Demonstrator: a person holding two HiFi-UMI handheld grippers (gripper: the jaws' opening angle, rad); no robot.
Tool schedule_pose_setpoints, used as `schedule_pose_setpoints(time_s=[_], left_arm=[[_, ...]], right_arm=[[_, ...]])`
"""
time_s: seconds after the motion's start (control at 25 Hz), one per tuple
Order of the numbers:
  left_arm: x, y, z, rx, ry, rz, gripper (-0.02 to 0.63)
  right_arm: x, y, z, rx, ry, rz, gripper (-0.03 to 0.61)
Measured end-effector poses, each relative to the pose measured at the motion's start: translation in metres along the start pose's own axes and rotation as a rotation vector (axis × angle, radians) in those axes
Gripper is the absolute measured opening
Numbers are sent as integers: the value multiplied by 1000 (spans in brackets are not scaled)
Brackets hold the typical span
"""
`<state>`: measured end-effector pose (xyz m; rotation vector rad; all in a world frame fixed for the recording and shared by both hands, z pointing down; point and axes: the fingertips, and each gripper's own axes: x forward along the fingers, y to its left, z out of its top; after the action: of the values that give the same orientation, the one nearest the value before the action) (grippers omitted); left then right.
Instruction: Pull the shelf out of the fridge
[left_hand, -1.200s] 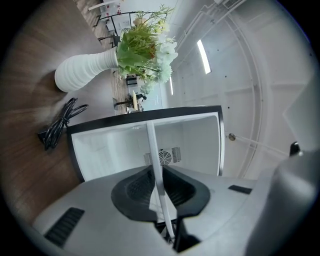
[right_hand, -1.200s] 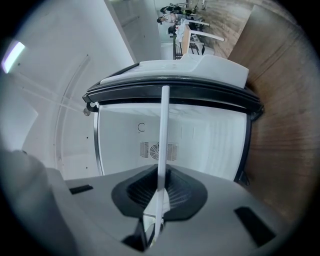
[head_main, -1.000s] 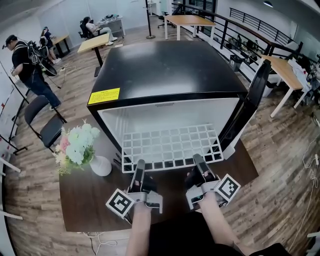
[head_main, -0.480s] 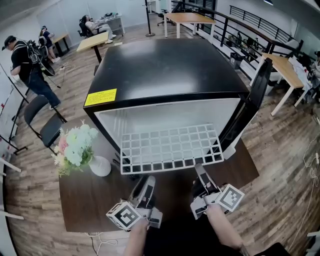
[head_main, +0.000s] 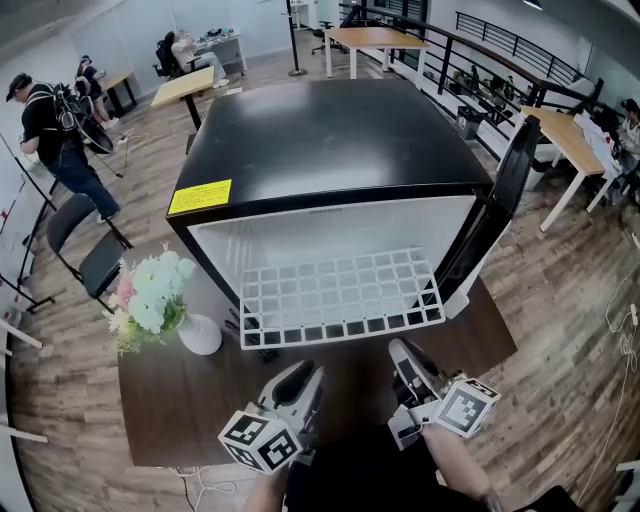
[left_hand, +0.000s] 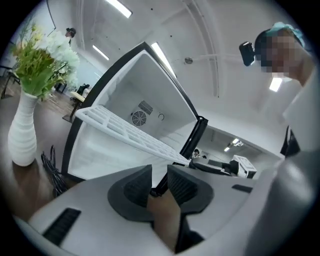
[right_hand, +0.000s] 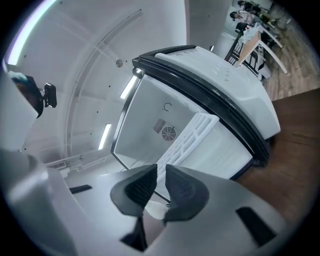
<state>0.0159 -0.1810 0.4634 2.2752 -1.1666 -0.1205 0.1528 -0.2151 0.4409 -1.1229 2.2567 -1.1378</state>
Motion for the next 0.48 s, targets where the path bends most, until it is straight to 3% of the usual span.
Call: schedule_pose_setpoints(time_s=[0.24, 0.36, 0.48], left_arm=[[3, -18, 6, 217, 24, -9, 20], [3, -28, 10, 247, 14, -36, 11], [1, -33, 22, 252, -38, -34, 6]], right_arm=[[0, 16, -5, -223, 71, 3, 5], [0, 29, -5, -345, 84, 27, 0], [0, 40, 3, -398, 48, 46, -3]])
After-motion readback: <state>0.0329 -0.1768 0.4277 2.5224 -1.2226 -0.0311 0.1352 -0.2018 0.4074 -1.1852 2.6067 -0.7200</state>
